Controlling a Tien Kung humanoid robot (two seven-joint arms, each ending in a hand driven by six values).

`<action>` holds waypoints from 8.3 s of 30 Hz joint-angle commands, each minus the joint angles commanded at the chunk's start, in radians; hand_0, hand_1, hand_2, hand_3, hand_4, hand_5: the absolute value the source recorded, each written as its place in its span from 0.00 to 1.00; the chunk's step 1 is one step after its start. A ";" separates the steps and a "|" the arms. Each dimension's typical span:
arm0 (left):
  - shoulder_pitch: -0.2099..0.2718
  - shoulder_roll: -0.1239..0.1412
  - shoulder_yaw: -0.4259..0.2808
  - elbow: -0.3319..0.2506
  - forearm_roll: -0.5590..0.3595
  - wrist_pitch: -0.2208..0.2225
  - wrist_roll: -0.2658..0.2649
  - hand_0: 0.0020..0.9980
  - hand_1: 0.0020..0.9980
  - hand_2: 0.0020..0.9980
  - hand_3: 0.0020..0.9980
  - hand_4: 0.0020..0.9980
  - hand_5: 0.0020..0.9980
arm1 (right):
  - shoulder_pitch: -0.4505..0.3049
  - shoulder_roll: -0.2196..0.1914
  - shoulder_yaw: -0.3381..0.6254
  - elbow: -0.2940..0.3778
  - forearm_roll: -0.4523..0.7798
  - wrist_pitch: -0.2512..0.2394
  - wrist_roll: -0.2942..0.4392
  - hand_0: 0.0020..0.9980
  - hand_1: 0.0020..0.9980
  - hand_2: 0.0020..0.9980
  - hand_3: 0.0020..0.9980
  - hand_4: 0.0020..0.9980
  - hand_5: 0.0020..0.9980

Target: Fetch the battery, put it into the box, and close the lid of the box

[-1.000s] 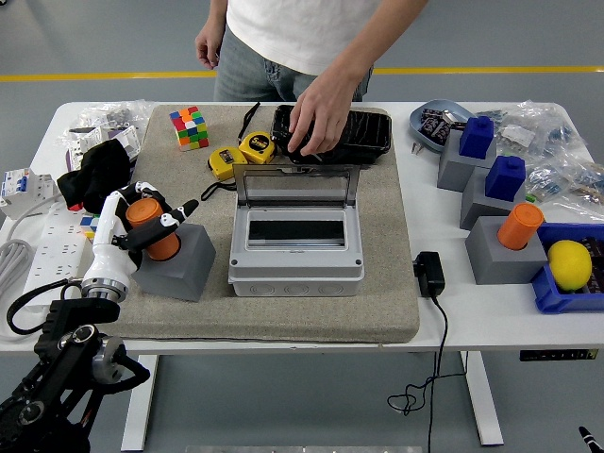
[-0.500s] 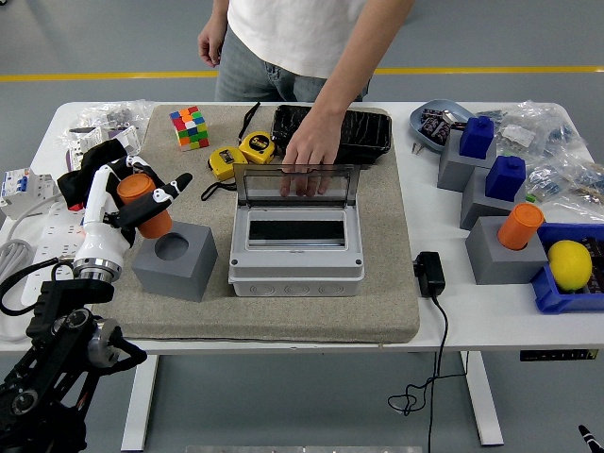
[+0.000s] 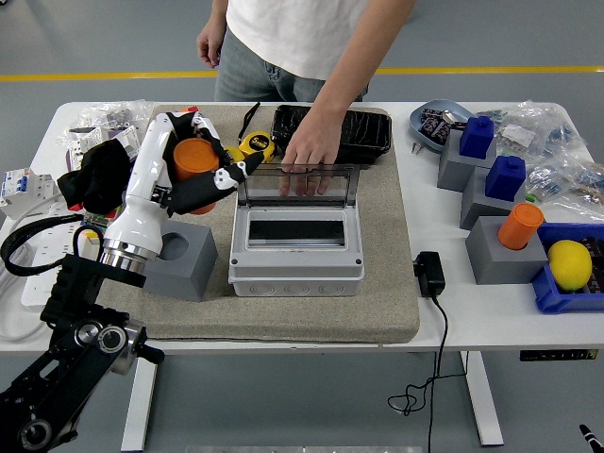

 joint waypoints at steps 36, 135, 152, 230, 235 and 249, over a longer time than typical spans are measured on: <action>-0.468 -0.100 0.533 0.634 0.142 0.092 -0.101 0.05 0.00 0.00 0.00 0.91 0.55 | 0.014 -0.005 -0.045 -0.002 0.016 0.001 -0.007 0.80 0.75 0.73 0.76 1.00 1.00; -0.401 -0.053 -0.186 0.263 -0.541 -0.347 0.050 0.70 0.72 0.68 0.64 1.00 0.98 | 0.006 0.002 -0.028 -0.001 0.010 0.010 -0.009 0.79 0.74 0.73 0.76 1.00 1.00; -0.458 0.038 0.101 0.451 0.172 -0.306 0.230 1.00 1.00 0.93 0.84 1.00 1.00 | 0.007 0.000 -0.032 -0.002 0.013 0.011 -0.010 0.79 0.74 0.72 0.76 1.00 1.00; -0.270 0.206 0.208 0.035 0.583 -0.616 0.465 1.00 0.84 0.75 0.76 1.00 1.00 | 0.007 -0.003 -0.003 -0.003 -0.011 0.008 -0.012 0.79 0.73 0.72 0.76 1.00 1.00; -0.256 0.220 0.252 0.009 0.575 -0.617 0.466 1.00 0.84 0.75 0.76 1.00 1.00 | 0.009 -0.004 -0.001 -0.003 -0.013 0.007 -0.012 0.79 0.73 0.72 0.76 1.00 1.00; -0.166 0.112 -0.013 0.020 0.418 -0.507 0.272 1.00 0.85 0.78 0.76 1.00 1.00 | 0.010 0.001 0.004 -0.003 -0.018 0.009 -0.016 0.78 0.73 0.72 0.76 1.00 1.00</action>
